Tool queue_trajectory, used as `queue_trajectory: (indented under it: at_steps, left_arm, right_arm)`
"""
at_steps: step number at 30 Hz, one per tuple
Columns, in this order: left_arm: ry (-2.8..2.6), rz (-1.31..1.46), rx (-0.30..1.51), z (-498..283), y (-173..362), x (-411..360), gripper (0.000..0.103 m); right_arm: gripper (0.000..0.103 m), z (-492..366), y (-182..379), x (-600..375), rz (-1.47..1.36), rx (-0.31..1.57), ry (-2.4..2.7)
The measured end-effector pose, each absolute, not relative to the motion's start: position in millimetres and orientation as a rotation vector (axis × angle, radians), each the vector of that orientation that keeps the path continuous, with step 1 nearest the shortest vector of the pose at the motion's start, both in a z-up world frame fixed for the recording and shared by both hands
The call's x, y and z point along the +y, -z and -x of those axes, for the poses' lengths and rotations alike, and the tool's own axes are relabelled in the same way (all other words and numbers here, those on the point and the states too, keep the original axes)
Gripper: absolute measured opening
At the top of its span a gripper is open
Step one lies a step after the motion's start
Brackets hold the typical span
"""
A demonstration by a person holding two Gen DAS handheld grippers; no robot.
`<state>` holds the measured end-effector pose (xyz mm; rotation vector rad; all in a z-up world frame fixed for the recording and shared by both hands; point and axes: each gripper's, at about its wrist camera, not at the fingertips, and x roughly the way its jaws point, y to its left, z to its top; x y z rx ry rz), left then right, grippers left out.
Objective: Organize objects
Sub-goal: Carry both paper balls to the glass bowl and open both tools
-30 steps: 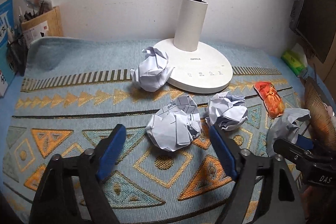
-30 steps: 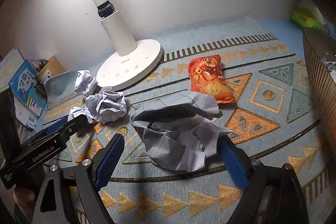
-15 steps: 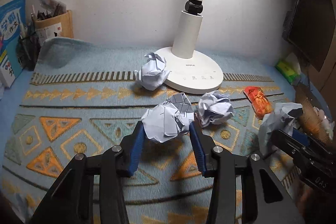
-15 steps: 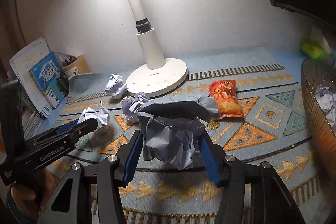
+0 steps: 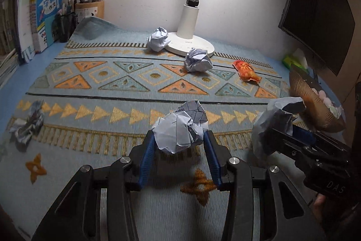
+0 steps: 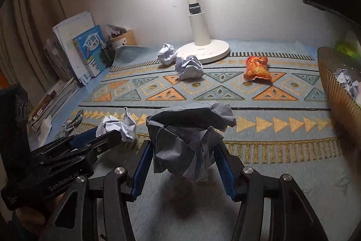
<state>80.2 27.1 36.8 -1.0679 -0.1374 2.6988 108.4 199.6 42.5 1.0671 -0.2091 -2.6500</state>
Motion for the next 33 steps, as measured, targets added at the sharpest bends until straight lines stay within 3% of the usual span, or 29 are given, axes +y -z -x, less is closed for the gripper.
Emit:
queue_trajectory:
  at_steps: [2, 7, 21, 26, 29, 33]
  left_arm:
    - [-2.718, 1.048, -0.122, -87, -36, 30, 0.040]
    - [-2.753, 1.045, -0.052, -91, -34, 36, 0.040]
    - [-2.748, 1.029, -0.025, -94, -33, 39, 0.041]
    - [-2.749, 1.028, -0.007, -93, -32, 41, 0.041]
    - [-2.767, 1.006, 0.006, -95, -34, 42, 0.041]
    - [-2.785, 1.004, 0.023, -96, -35, 43, 0.041]
  right_arm:
    - [0.055, -112, -41, 200, -1.076, -0.207, 2.666]
    - [0.070, -114, -40, 205, -1.106, -0.203, 2.719]
    - [0.070, -107, -23, 207, -1.220, -0.332, 2.653]
    - [0.070, -106, -20, 212, -1.215, -0.397, 2.643]
    - [0.059, -106, -22, 213, -1.205, -0.391, 2.642]
    - [0.055, -109, -29, 209, -1.182, -0.346, 2.680]
